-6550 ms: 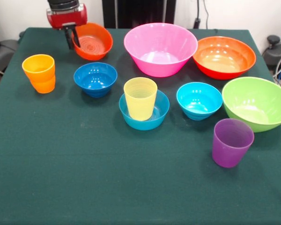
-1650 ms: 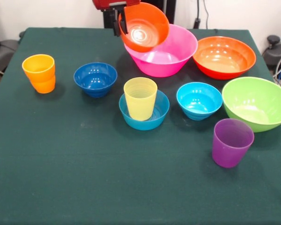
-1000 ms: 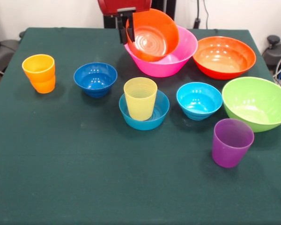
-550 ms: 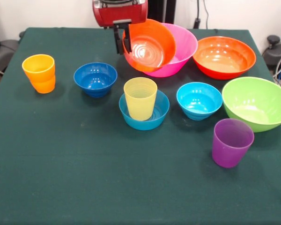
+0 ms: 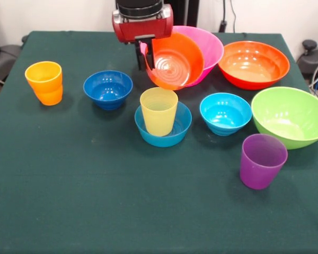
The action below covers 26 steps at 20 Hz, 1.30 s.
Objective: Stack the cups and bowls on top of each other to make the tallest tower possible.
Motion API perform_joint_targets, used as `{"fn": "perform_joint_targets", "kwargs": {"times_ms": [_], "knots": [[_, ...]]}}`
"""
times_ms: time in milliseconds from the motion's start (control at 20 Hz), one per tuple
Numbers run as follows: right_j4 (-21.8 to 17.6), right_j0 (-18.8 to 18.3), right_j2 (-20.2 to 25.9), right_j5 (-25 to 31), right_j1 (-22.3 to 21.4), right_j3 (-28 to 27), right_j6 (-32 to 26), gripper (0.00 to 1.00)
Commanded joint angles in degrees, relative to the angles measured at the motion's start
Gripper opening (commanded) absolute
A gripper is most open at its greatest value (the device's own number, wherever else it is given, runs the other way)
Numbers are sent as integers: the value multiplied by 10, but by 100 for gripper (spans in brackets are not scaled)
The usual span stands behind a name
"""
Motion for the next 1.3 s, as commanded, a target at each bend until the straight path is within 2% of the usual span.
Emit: {"fn": "perform_joint_targets", "kwargs": {"times_ms": [50,900,1300], "knots": [[-12,27,-32,22,26,-40,9,0],[20,12,-20,64,-8,-29,-15,0],[18,21,-28,72,-14,-40,-8,0]]}}
